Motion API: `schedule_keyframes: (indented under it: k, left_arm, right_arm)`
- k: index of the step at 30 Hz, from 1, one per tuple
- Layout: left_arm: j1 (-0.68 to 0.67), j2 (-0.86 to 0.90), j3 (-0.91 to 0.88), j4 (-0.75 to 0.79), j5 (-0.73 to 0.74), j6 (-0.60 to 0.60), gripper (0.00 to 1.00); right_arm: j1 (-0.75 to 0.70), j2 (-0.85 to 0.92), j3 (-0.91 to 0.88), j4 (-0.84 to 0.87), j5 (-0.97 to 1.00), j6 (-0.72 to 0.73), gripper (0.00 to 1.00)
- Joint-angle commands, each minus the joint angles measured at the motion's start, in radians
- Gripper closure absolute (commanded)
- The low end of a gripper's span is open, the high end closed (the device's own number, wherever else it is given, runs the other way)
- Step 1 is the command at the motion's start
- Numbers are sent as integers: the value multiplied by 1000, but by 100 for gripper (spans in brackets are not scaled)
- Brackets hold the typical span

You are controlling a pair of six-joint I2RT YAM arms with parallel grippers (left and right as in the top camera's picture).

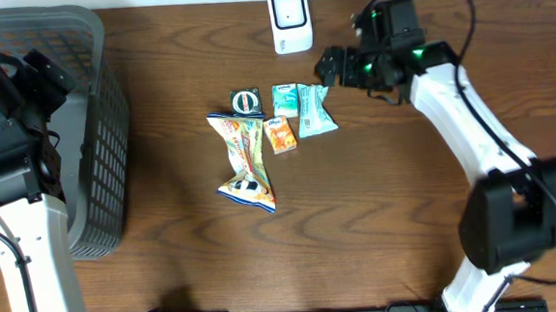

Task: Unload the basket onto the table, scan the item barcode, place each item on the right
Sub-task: 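Swing the right gripper toward the light-green tissue pack near the scanner, then lower the right gripper onto the light-green tissue pack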

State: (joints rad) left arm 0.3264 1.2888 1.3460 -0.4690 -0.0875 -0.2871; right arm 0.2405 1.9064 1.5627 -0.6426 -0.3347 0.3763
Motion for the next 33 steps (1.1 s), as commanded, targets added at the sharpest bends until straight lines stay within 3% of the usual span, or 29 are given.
schedule_keyframes:
  k: [1, 7, 12, 33]
  left_arm:
    - [5, 0, 16, -1, -2, 10, 2]
    - [5, 0, 16, -1, -2, 10, 2]
    - [5, 0, 16, -1, -2, 10, 2]
    - [5, 0, 16, -1, -2, 10, 2]
  right_arm:
    - [4, 23, 15, -1, -87, -11, 1]
    - [3, 36, 14, 6, -70, -11, 1]
    - [6, 53, 10, 6, 75, -11, 1]
    - [71, 171, 4, 63, 97, -7, 1]
